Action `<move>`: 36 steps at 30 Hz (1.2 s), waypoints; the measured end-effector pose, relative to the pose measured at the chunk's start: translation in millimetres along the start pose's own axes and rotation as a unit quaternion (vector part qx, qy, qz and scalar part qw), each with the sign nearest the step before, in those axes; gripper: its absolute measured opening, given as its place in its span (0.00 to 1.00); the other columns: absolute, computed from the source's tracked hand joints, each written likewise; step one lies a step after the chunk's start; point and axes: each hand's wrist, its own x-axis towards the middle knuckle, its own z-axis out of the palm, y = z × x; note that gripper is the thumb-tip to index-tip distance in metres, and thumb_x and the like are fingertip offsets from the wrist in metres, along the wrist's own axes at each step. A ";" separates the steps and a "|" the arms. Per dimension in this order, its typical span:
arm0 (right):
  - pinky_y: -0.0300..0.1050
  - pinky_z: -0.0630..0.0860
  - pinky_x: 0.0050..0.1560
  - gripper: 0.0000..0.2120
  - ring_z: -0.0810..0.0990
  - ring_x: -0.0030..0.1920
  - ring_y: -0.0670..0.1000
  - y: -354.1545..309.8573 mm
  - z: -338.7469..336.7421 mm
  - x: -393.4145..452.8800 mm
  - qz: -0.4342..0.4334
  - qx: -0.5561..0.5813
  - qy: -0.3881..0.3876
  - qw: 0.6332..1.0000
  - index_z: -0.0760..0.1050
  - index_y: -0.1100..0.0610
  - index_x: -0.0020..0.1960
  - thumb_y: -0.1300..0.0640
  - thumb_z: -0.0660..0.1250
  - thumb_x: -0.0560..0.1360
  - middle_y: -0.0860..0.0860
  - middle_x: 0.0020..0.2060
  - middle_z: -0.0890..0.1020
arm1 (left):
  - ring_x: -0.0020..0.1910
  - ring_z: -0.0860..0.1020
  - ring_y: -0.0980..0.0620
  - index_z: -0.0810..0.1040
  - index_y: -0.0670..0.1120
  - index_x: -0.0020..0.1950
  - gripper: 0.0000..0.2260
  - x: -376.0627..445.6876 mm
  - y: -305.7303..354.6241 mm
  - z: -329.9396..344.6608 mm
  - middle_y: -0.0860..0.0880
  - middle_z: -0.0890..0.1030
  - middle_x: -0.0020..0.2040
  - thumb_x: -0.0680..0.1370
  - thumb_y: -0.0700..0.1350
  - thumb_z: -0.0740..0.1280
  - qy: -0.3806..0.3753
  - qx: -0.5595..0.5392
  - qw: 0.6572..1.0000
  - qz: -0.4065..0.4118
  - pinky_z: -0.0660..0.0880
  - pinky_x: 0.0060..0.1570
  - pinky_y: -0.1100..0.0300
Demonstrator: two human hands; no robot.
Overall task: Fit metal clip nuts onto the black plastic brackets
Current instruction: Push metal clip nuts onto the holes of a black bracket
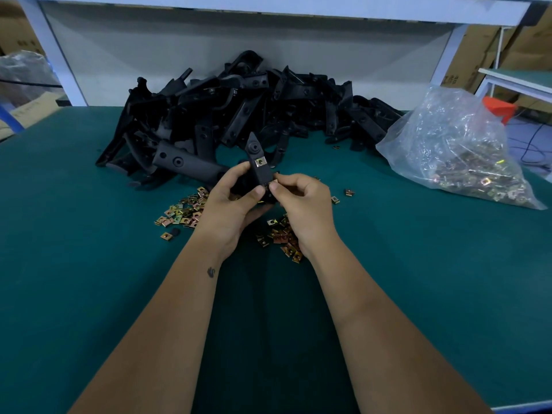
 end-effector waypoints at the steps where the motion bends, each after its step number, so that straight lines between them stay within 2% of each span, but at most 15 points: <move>1: 0.30 0.75 0.49 0.06 0.81 0.47 0.37 0.2 -0.2 0.1 -0.001 -0.003 0.000 1.000 0.83 0.55 0.51 0.63 0.71 0.75 0.45 0.46 0.84 | 0.59 0.80 0.51 0.71 0.43 0.71 0.20 0.3 -0.5 0.2 0.44 0.79 0.62 0.80 0.33 0.63 0.000 0.000 1.000 0.001 0.80 0.55 0.53; 9: 0.27 0.74 0.50 0.08 0.80 0.47 0.34 -0.3 1.3 -2.1 -0.006 -0.019 -0.009 1.000 0.83 0.58 0.55 0.64 0.70 0.76 0.40 0.46 0.82 | 0.55 0.81 0.53 0.69 0.42 0.73 0.21 0.7 -0.7 0.1 0.45 0.80 0.60 0.80 0.33 0.63 0.006 -0.009 1.000 0.005 0.81 0.53 0.54; 17: 0.28 0.74 0.53 0.09 0.80 0.53 0.41 -5.4 0.1 -2.9 -0.018 -0.052 -0.017 0.998 0.82 0.55 0.54 0.64 0.69 0.76 0.49 0.52 0.83 | 0.56 0.81 0.53 0.71 0.43 0.72 0.20 0.9 -1.2 2.6 0.44 0.80 0.61 0.80 0.34 0.64 0.016 -0.017 1.000 0.006 0.81 0.54 0.54; 21: 0.32 0.75 0.52 0.11 0.80 0.52 0.43 -7.7 3.3 -4.3 -0.028 -0.097 -0.020 0.995 0.81 0.53 0.55 0.63 0.69 0.75 0.49 0.52 0.82 | 0.55 0.82 0.52 0.73 0.44 0.71 0.19 2.9 -1.6 4.7 0.45 0.82 0.59 0.80 0.34 0.65 0.024 -0.025 0.999 0.009 0.80 0.52 0.58; 23: 0.30 0.74 0.50 0.11 0.79 0.50 0.40 -7.5 5.8 -5.2 -0.049 -0.131 -0.003 0.990 0.80 0.53 0.56 0.61 0.70 0.74 0.49 0.51 0.81 | 0.56 0.82 0.50 0.74 0.44 0.70 0.18 4.1 -2.2 5.5 0.44 0.82 0.59 0.80 0.35 0.65 0.028 -0.041 0.999 0.003 0.80 0.52 0.57; 25: 0.27 0.71 0.47 0.09 0.77 0.47 0.37 -7.4 6.9 -6.3 -0.084 -0.172 0.011 0.981 0.79 0.52 0.52 0.59 0.72 0.73 0.47 0.48 0.80 | 0.56 0.82 0.49 0.75 0.45 0.68 0.16 5.4 -2.6 5.1 0.45 0.83 0.58 0.81 0.35 0.64 0.032 -0.064 0.997 -0.006 0.80 0.50 0.56; 30: 0.25 0.67 0.44 0.07 0.74 0.46 0.35 -7.2 4.9 -7.4 -0.135 -0.234 0.018 0.963 0.80 0.53 0.50 0.57 0.74 0.72 0.43 0.43 0.77 | 0.52 0.82 0.51 0.75 0.44 0.68 0.15 5.3 -3.9 4.8 0.47 0.84 0.54 0.81 0.36 0.63 0.021 -0.062 0.998 -0.005 0.80 0.49 0.57; 32: 0.27 0.68 0.47 0.07 0.74 0.47 0.37 -7.9 3.8 -7.5 -0.134 -0.243 0.014 0.961 0.80 0.53 0.51 0.55 0.72 0.73 0.42 0.44 0.77 | 0.53 0.82 0.51 0.76 0.44 0.68 0.15 4.6 -3.4 5.2 0.47 0.84 0.55 0.81 0.36 0.63 0.022 -0.059 0.998 -0.008 0.80 0.49 0.57; 34: 0.36 0.73 0.52 0.11 0.75 0.50 0.40 -9.9 3.0 -8.2 -0.128 -0.232 0.017 0.964 0.79 0.52 0.56 0.51 0.70 0.74 0.41 0.47 0.76 | 0.53 0.83 0.51 0.77 0.45 0.65 0.14 3.9 -2.5 5.7 0.46 0.84 0.56 0.81 0.36 0.64 0.017 -0.046 0.999 -0.013 0.80 0.48 0.58; 36: 0.39 0.74 0.52 0.15 0.75 0.51 0.40 -13.3 2.2 -9.3 -0.126 -0.213 0.033 0.968 0.77 0.48 0.58 0.47 0.69 0.73 0.40 0.49 0.75 | 0.55 0.82 0.49 0.79 0.47 0.62 0.13 2.4 -1.6 7.1 0.45 0.83 0.58 0.81 0.35 0.64 0.006 -0.025 1.000 -0.016 0.80 0.48 0.58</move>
